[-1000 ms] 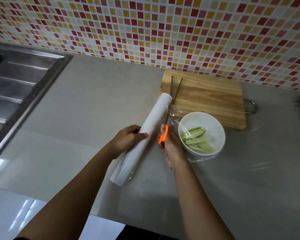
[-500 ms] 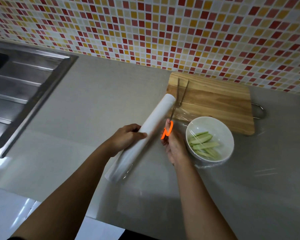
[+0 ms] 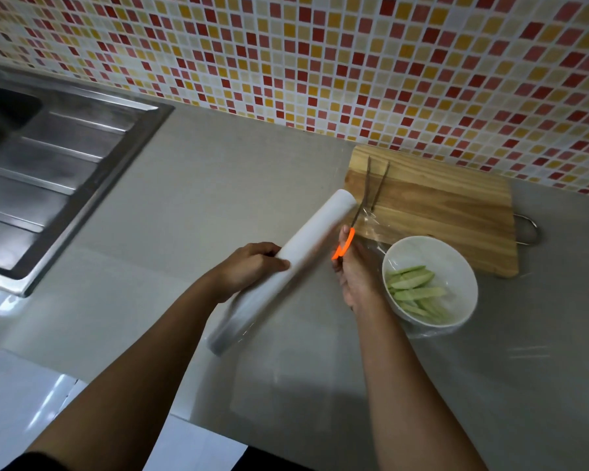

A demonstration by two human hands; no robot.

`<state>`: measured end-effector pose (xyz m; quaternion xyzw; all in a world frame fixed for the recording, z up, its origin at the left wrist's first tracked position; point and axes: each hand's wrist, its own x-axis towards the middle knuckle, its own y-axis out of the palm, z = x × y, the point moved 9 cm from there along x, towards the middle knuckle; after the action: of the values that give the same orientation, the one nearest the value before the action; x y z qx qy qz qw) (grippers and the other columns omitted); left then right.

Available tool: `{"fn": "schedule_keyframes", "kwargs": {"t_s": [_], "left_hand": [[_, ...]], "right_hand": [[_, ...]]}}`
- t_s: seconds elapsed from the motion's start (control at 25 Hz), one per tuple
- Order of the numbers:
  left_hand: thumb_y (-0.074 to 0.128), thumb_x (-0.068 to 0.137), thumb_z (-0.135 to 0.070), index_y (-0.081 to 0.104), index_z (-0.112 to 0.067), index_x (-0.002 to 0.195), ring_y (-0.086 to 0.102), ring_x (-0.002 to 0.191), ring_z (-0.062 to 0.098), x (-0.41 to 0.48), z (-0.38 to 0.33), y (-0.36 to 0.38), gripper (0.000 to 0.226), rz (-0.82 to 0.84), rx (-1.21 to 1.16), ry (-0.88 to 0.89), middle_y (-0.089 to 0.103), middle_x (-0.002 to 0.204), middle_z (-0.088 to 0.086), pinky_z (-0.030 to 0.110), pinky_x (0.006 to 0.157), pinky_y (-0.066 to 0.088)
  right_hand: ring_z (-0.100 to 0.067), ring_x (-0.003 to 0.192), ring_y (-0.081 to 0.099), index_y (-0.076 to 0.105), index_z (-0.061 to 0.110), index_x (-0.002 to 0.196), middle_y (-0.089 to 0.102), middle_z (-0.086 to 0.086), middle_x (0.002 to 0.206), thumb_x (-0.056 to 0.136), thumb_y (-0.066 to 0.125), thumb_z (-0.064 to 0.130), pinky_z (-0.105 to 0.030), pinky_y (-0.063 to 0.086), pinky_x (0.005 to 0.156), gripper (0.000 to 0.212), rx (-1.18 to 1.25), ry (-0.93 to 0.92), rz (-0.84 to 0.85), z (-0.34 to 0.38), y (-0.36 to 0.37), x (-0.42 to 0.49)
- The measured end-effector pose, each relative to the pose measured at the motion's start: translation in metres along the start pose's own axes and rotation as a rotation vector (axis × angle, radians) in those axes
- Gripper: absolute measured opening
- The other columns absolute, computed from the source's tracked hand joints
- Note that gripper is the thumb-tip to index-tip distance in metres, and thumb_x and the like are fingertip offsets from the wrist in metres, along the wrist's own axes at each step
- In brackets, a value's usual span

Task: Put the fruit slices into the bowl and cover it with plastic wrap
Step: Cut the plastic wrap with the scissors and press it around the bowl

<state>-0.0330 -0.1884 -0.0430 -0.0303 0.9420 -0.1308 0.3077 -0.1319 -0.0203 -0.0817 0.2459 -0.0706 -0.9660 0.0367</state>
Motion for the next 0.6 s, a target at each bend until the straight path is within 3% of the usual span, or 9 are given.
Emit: {"fn": "schedule_keyframes", "kwargs": {"t_s": [0.12, 0.2, 0.32, 0.44, 0.52, 0.6], "left_hand": [[0.058, 0.07, -0.039, 0.065, -0.029, 0.112, 0.063, 0.101, 0.021, -0.004, 0.012, -0.008, 0.043, -0.035, -0.076, -0.016, 0.066, 0.111, -0.002, 0.036, 0.09, 0.049], [0.058, 0.071, -0.04, 0.061, -0.029, 0.113, 0.064, 0.098, 0.02, -0.008, 0.022, -0.011, 0.044, -0.068, -0.161, -0.038, 0.065, 0.11, 0.0, 0.033, 0.082, 0.049], [0.056, 0.084, -0.034, 0.063, -0.021, 0.106, 0.065, 0.082, 0.017, -0.013, 0.032, -0.007, 0.026, -0.106, -0.255, -0.047, 0.068, 0.099, 0.003, 0.029, 0.069, 0.048], [0.045, 0.096, -0.029, 0.062, -0.018, 0.1, 0.062, 0.077, 0.017, -0.02, 0.043, -0.001, 0.021, -0.13, -0.336, -0.057, 0.065, 0.095, 0.006, 0.029, 0.068, 0.048], [0.04, 0.099, -0.032, 0.062, -0.015, 0.1, 0.06, 0.085, 0.025, -0.022, 0.045, -0.002, 0.028, -0.191, -0.219, -0.029, 0.063, 0.098, 0.011, 0.037, 0.078, 0.047], [0.037, 0.1, -0.031, 0.062, -0.008, 0.099, 0.054, 0.093, 0.03, -0.023, 0.041, -0.001, 0.033, -0.264, 0.016, 0.05, 0.062, 0.094, 0.01, 0.035, 0.08, 0.041]], "right_hand": [[-0.004, 0.048, 0.041, 0.061, 0.026, 0.053, 0.048, 0.013, 0.046, 0.084, 0.058, 0.048, -0.023, 0.035, 0.054, 0.038, -0.182, -0.062, -0.031, 0.003, 0.0, -0.001], [-0.01, 0.057, 0.047, 0.061, 0.026, 0.057, 0.054, 0.007, 0.056, 0.081, 0.056, 0.052, -0.031, 0.04, 0.062, 0.036, -0.379, -0.078, -0.013, -0.004, 0.002, -0.013], [-0.008, 0.065, 0.054, 0.066, 0.022, 0.068, 0.066, -0.001, 0.069, 0.088, 0.059, 0.033, -0.029, 0.043, 0.07, 0.024, -0.502, -0.069, 0.075, -0.028, 0.006, -0.044], [-0.026, 0.067, 0.062, 0.065, 0.007, 0.077, 0.07, -0.015, 0.074, 0.086, 0.059, 0.027, -0.031, 0.038, 0.061, 0.023, -0.891, -0.223, 0.065, -0.028, 0.005, -0.073], [-0.035, 0.077, 0.063, 0.064, 0.006, 0.082, 0.069, -0.019, 0.08, 0.086, 0.055, 0.028, -0.034, 0.039, 0.061, 0.024, -1.183, -0.309, 0.013, -0.018, 0.006, -0.085], [-0.035, 0.086, 0.063, 0.063, 0.007, 0.088, 0.069, -0.019, 0.089, 0.088, 0.05, 0.029, -0.035, 0.043, 0.068, 0.026, -1.312, -0.29, 0.003, -0.014, 0.008, -0.089]]}}
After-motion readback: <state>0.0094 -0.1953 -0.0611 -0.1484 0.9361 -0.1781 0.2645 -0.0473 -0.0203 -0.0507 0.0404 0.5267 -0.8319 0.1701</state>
